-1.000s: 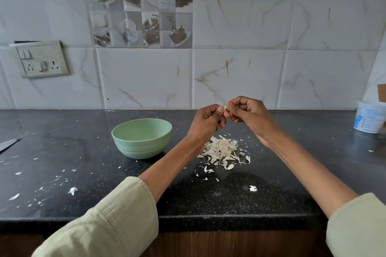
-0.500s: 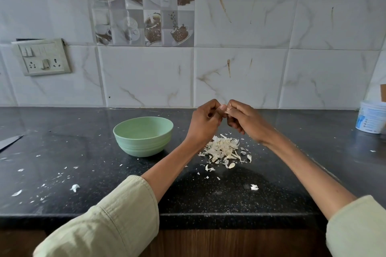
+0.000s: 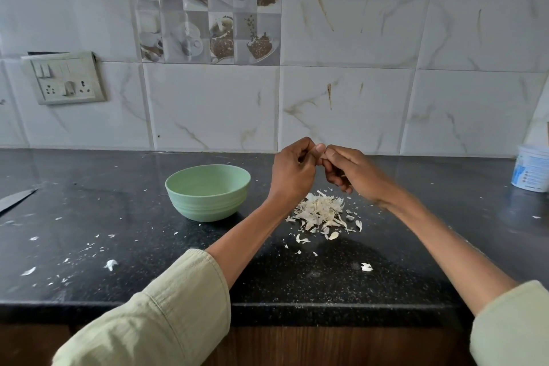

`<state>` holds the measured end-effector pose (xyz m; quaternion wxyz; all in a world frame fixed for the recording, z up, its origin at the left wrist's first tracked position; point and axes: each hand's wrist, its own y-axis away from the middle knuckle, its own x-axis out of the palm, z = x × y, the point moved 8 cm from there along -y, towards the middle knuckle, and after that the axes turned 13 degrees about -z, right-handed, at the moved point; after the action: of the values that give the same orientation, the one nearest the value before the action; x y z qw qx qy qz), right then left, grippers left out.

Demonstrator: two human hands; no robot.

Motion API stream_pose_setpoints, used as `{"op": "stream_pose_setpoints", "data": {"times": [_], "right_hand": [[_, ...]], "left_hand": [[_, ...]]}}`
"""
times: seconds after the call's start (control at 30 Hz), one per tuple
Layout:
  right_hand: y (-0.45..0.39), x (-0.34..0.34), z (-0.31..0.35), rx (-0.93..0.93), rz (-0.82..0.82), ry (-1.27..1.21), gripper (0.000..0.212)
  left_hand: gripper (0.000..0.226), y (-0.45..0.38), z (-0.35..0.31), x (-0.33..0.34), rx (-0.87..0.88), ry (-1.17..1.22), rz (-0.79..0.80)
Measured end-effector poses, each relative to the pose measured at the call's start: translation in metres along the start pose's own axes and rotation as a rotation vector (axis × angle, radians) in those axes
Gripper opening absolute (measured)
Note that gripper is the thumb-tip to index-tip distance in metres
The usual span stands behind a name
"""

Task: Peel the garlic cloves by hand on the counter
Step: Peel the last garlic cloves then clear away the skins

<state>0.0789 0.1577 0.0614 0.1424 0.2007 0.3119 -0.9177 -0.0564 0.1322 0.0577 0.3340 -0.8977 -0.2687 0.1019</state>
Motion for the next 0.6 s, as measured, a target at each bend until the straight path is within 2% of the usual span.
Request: {"op": "stream_pose_setpoints", "data": {"times": [0.27, 0.43, 0.6], "right_hand": [[0.0, 0.0, -0.004, 0.118, 0.021, -0.214, 0.04], [-0.001, -0.006, -0.006, 0.151, 0.0, -0.243, 0.042], [-0.002, -0.016, -0.01, 0.183, -0.045, -0.259, 0.044]], "left_hand": [[0.031, -0.001, -0.005, 0.002, -0.01, 0.078, 0.025], [0.033, 0.003, -0.003, 0.01, -0.031, 0.094, 0.117], [0.015, 0.011, -0.013, 0.015, 0.047, 0.065, 0.192]]}}
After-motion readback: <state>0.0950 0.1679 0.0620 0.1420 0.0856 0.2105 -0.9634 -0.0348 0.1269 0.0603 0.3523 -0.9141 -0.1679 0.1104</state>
